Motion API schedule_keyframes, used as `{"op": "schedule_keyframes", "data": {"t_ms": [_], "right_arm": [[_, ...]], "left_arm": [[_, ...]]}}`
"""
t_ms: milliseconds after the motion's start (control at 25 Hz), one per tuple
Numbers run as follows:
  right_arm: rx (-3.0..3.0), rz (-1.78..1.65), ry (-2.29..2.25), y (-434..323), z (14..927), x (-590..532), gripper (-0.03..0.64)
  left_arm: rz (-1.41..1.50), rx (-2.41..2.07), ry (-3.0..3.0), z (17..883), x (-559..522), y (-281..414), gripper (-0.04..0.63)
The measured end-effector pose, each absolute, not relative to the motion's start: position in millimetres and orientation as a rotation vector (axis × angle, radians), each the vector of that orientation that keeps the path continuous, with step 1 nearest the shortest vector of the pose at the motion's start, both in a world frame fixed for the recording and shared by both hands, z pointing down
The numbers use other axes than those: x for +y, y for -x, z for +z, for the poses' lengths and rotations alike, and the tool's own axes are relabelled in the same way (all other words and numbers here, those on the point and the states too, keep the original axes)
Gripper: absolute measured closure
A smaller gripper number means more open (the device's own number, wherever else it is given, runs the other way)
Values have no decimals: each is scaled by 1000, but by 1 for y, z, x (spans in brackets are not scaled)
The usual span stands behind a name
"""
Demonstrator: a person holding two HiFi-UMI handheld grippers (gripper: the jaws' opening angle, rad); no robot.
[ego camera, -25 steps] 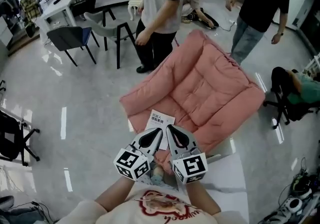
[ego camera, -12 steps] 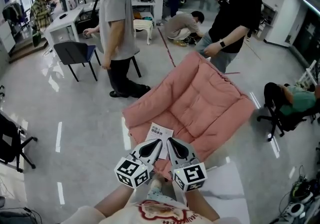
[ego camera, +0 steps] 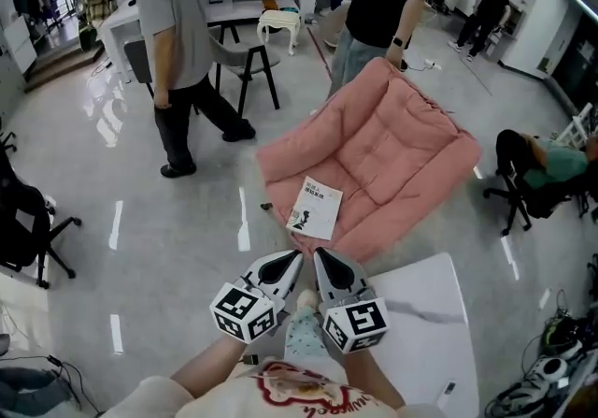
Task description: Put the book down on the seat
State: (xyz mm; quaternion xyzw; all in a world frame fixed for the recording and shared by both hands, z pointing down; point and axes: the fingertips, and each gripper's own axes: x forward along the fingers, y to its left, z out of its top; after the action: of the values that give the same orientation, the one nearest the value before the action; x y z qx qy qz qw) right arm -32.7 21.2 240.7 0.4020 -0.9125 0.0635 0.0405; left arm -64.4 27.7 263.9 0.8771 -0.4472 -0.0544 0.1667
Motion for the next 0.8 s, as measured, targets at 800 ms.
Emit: {"op": "schedule_keyframes", "data": {"t_ms": [800], "right_arm": [[-2762,166,-1289,31,232,153,615]], "left_arm": [[-165,-1180,-2532,250,153,52,592]]}}
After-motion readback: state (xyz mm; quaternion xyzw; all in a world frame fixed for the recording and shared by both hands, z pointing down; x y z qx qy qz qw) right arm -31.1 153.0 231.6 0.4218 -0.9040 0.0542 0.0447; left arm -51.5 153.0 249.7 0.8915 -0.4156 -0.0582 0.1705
